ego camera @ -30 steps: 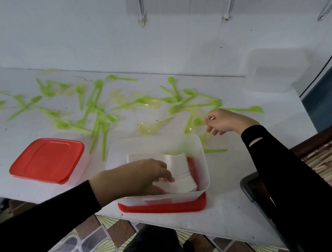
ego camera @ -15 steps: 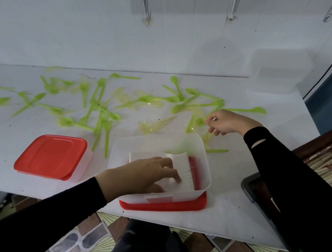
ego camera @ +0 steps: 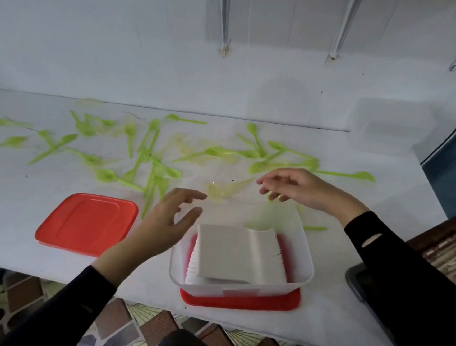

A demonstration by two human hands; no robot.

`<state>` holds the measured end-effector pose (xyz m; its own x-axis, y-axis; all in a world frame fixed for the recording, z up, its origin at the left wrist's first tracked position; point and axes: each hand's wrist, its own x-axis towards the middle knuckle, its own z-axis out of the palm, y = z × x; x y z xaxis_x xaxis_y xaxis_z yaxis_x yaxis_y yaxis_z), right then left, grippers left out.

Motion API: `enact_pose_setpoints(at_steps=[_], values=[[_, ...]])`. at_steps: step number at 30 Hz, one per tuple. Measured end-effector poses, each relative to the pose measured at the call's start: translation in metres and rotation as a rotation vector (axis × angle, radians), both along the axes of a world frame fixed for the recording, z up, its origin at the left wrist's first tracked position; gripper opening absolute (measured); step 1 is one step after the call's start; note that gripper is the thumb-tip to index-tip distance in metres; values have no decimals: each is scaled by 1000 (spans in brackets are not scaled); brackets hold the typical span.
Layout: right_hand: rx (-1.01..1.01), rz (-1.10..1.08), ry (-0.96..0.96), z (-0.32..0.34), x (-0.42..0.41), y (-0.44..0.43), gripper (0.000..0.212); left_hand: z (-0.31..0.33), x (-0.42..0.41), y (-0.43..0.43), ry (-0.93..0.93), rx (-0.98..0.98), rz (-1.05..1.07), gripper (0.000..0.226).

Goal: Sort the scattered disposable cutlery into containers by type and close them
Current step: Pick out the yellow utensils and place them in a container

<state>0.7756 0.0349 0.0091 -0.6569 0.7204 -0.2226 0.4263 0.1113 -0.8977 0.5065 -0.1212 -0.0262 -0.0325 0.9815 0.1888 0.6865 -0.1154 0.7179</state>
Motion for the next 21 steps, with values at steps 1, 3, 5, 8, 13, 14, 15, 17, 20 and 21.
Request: enact_pose_setpoints(at_steps=[1, 3, 5, 8, 13, 14, 15, 17, 20, 21], values=[[-13, 30, -7, -2, -5, -6, 20, -5, -3, -3, -98, -107, 24, 18], [-1, 37, -41, -6, -12, -14, 16, -15, 1, -3, -312, -212, 52, 22], [20, -1, -72, -10, -10, -21, 13, -19, 13, 3, -417, -204, 111, 28], [47, -131, -89, -15, 5, -30, 16, -18, 26, 19, -411, -205, 79, 34], [160, -359, -176, -23, 37, -53, 27, -15, 51, 37, -341, -235, -74, 38], [189, -393, -197, -23, 39, -57, 27, -15, 55, 36, -345, -236, -77, 38], [223, -421, -222, -22, 39, -62, 27, -16, 56, 35, -353, -239, -80, 37], [280, -463, -268, -19, 32, -70, 24, -14, 51, 29, -355, -248, -115, 31], [333, -475, -264, -17, 8, -79, 17, -8, 32, 21, -265, -277, -216, 25], [348, -463, -246, -16, -3, -82, 14, -6, 21, 19, -215, -260, -206, 27]])
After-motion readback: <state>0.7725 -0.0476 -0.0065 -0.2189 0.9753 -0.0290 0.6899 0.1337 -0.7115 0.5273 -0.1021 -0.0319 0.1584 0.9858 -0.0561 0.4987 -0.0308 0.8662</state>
